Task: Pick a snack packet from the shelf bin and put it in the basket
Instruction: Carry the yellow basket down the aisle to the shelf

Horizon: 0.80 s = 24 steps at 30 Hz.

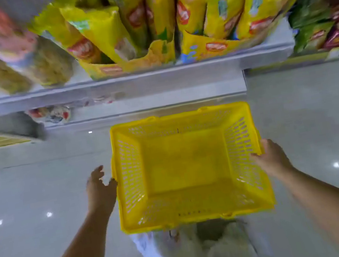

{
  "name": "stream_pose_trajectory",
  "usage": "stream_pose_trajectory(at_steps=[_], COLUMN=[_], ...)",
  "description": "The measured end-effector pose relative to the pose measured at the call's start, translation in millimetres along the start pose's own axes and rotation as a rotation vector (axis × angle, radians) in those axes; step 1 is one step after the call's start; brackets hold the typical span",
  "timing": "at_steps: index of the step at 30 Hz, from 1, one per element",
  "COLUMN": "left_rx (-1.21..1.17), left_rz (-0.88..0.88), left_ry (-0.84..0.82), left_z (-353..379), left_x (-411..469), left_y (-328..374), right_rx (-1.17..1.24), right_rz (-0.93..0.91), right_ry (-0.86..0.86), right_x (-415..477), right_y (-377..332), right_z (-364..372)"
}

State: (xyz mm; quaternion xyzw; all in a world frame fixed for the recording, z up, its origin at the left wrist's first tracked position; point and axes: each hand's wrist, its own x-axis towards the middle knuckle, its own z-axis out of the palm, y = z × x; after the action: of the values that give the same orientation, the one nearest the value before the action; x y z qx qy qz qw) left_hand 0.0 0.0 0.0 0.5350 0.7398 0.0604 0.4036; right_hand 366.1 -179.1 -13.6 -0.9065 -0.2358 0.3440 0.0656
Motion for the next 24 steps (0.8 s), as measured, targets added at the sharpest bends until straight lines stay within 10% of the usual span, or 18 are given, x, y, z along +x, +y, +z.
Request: stream_pose_trajectory(at_steps=[5, 12, 24], left_rx=[0.096, 0.185, 0.194], left_rz=[-0.147, -0.149, 0.146], left_ry=[-0.017, -0.019, 0.109], left_z=[44.4, 37.4, -114.9], left_x=[39.7, 24.5, -162.7], left_y=[-22.0, -11.0, 140.4], right_rx=[-0.037, -0.034, 0.122], right_rz=[0.136, 0.173, 0.214], right_ry=[0.368, 0.155, 0.37], right_x=[29.0, 15.8, -201.2], right_y=[10.4, 21.2, 14.7], right_z=[35.1, 19.7, -191.0])
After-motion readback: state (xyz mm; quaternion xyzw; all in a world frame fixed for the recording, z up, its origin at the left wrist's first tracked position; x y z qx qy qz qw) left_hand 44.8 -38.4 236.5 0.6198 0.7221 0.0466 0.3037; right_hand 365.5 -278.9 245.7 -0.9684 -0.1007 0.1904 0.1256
